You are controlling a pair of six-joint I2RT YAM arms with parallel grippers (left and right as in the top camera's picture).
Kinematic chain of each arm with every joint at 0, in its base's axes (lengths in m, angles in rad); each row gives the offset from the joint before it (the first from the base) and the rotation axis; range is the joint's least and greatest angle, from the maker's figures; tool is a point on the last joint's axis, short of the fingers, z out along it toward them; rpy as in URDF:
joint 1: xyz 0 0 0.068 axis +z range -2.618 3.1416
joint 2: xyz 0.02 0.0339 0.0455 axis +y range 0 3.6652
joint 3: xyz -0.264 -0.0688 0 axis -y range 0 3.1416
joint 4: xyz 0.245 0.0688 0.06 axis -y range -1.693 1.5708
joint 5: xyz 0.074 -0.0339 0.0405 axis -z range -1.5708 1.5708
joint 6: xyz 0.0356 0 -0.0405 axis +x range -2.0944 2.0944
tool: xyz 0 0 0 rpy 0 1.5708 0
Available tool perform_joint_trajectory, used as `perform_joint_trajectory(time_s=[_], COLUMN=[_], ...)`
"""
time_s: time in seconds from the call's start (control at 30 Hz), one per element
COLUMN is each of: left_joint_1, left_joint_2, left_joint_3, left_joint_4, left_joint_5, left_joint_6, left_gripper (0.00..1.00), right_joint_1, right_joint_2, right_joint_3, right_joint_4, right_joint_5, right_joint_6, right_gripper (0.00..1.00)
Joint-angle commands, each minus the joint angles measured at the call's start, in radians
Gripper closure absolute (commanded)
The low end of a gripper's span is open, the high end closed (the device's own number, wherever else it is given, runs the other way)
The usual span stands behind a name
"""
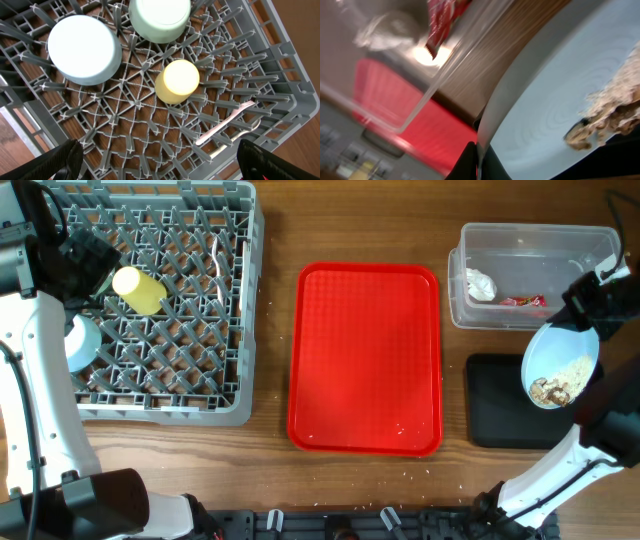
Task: Sort waste into correct bins and load items into the dishwasher rack
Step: 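Tilt the plate over the black tray to dump the food scraps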
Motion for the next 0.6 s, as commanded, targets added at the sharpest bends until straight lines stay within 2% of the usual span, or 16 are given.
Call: perform_joint_trajectory(time_s=[0.0, 0.13, 0.3, 0.47, 0.57], left_joint_1=[0.002, 0.002, 0.002, 0.002, 0.002], left_joint_2=[-0.001, -0.001, -0.001, -0.001, -0.001], left_joint_3=[-0.001, -0.001, -0.001, -0.001, -0.001], left_joint_4=[0.003, 0.004, 0.003, 0.003, 0.003], left_joint_5=[-0.002, -0.002, -0.002, -0.002, -0.002], left_joint_6=[-0.013, -0.013, -0.013, -0.013, -0.013], left_gripper=[0.00, 0.00, 0.00, 0.00, 0.00], right_joint_1=[-0.037, -0.043, -0.047, -0.046, -0.046], right_joint_2=[-0.037, -0.047, -0.149, -0.240, -0.253], right_joint_3=[0.021, 0.021, 0.019, 0.015, -0.055], right_joint_4=[-0.028, -0.080, -0.081, -0.081, -0.081], right_joint_5=[-0.170, -0.254, -0.180, -0.168, -0.168], right_joint_6=[-0.133, -0.212, -0.141, -0.140, -0.144], right_gripper=[0.96, 0.96, 0.96, 0.96, 0.96])
